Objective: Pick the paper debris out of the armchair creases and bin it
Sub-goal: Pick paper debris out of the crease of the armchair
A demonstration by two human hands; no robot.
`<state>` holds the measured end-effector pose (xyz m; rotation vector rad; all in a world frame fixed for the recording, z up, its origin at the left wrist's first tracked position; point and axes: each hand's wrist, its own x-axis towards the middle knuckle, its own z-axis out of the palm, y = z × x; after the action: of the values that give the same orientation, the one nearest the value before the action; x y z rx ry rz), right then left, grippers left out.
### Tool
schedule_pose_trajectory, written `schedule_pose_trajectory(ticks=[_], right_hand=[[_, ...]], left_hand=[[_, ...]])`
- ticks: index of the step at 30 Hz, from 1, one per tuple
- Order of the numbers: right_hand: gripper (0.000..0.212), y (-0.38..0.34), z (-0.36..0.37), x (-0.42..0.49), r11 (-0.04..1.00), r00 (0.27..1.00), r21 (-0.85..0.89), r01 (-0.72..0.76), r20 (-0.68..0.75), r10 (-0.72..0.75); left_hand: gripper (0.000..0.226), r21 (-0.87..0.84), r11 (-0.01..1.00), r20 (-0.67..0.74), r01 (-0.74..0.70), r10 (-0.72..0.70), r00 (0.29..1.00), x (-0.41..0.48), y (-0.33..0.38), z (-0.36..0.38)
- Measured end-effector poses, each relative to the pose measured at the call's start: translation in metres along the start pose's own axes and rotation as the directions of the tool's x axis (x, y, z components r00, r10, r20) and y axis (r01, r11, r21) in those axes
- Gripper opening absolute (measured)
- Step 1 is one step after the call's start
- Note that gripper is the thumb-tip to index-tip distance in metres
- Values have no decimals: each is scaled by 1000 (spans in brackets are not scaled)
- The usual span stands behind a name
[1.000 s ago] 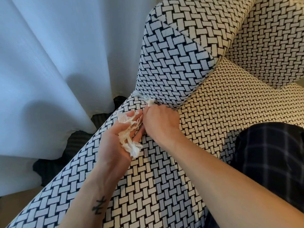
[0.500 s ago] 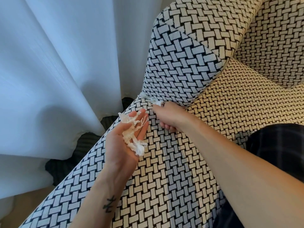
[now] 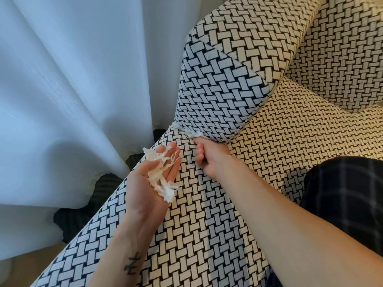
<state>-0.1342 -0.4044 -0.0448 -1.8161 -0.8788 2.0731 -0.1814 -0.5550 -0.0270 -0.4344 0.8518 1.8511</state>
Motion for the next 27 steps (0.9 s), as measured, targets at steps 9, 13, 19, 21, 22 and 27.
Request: schedule_pose_trajectory(ticks=[9, 13, 19, 21, 22, 27], right_hand=[[21, 1, -6, -10, 985, 997, -161, 65, 50, -57], [20, -11, -5, -10, 964, 988, -266, -29, 136, 67], [13, -7, -8, -5, 996, 976, -3, -86, 200, 85], [11, -5, -8, -5, 997, 978, 12, -71, 196, 68], [12, -4, -7, -5, 997, 979, 15, -70, 192, 66], [26, -1, -9, -7, 999, 986, 39, -30, 163, 23]], left_hand=[[38, 63, 998, 28, -22, 20, 999, 16, -4, 12], [35, 122, 992, 12, -28, 27, 1000, 31, -2, 25], [26, 98, 995, 117, -30, 18, 993, 48, 6, 32], [24, 132, 989, 110, -65, 51, 993, 49, 8, 29], [24, 156, 985, 107, -79, 63, 992, 48, 9, 28], [28, 96, 995, 65, -5, -2, 998, 49, 21, 24]])
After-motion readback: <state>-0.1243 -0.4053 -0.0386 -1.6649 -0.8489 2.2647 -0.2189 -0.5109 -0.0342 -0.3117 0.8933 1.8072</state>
